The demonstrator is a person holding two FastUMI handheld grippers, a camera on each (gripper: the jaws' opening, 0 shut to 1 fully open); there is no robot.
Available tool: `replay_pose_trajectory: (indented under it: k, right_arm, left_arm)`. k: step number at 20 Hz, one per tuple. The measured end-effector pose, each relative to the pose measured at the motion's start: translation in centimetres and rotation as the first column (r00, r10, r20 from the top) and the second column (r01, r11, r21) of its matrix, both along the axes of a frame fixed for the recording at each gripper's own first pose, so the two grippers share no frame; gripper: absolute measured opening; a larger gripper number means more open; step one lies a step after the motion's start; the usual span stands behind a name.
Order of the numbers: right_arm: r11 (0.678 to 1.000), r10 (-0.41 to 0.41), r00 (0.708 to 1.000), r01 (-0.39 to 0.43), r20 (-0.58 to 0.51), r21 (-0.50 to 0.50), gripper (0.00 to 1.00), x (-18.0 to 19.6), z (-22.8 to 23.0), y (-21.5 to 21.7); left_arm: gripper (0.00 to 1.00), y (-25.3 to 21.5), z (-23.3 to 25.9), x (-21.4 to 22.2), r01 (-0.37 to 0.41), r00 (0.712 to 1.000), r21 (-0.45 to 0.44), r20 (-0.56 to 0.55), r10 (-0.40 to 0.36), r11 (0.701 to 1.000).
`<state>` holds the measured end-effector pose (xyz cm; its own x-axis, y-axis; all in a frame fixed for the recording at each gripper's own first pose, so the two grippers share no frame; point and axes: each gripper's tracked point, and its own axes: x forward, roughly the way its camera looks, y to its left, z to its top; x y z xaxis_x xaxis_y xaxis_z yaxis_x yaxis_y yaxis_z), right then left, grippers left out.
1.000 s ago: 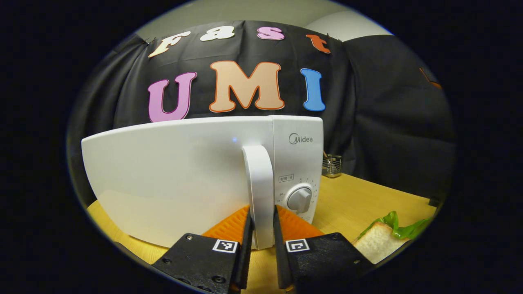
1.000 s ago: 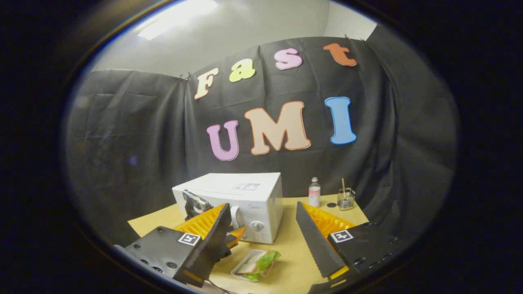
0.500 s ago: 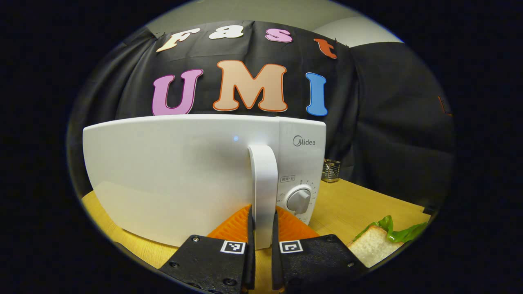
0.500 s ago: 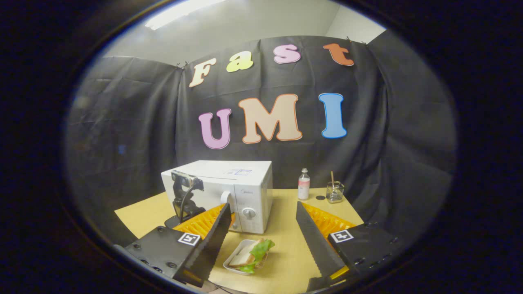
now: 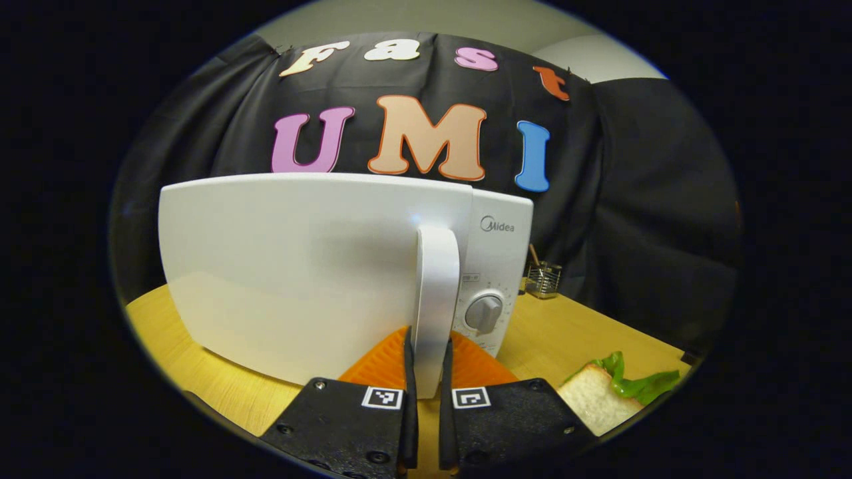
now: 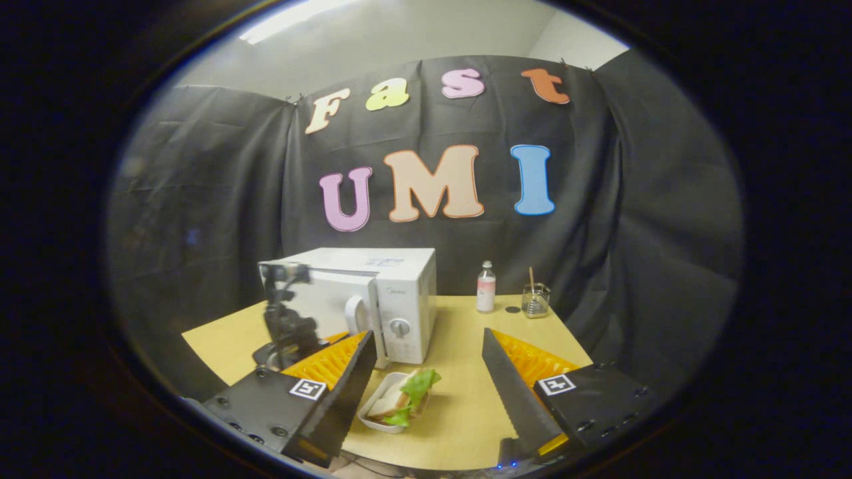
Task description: Open the microwave oven with the left hand, put the food in, and close the microwave oven.
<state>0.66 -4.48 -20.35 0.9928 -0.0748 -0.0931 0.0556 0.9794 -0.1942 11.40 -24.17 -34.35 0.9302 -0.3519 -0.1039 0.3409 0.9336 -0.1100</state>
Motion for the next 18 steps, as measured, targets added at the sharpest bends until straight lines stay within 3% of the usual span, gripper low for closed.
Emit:
replay_pose_trajectory:
  k: [2,7,8,18]
  right_arm:
    - [1.0,-0.016,1.0,0.016,0.001,0.0,0.92,-0.1,-0.2,-1.1]
    - [0.999,-0.009,1.0,0.009,-0.009,0.054,0.92,0.1,-1.5,-1.6]
    - [0.998,-0.011,1.0,0.012,-0.012,0.059,0.99,0.2,-1.6,-1.8]
    - [0.997,0.024,0.999,-0.021,-0.042,0.073,0.99,1.0,-3.5,-0.3]
  left_arm:
    - [0.13,0.8,0.2,-2.0,0.044,0.999,-0.008,0.03,-0.044,0.999]
    - [0.18,3.2,0.0,-6.2,0.124,0.992,0.009,-0.026,-0.124,0.992]
    - [0.19,3.8,0.0,-6.8,0.128,0.991,0.007,-0.042,-0.128,0.992]
    - [0.39,9.4,-0.3,-11.9,0.102,0.988,-0.014,-0.117,-0.103,0.995]
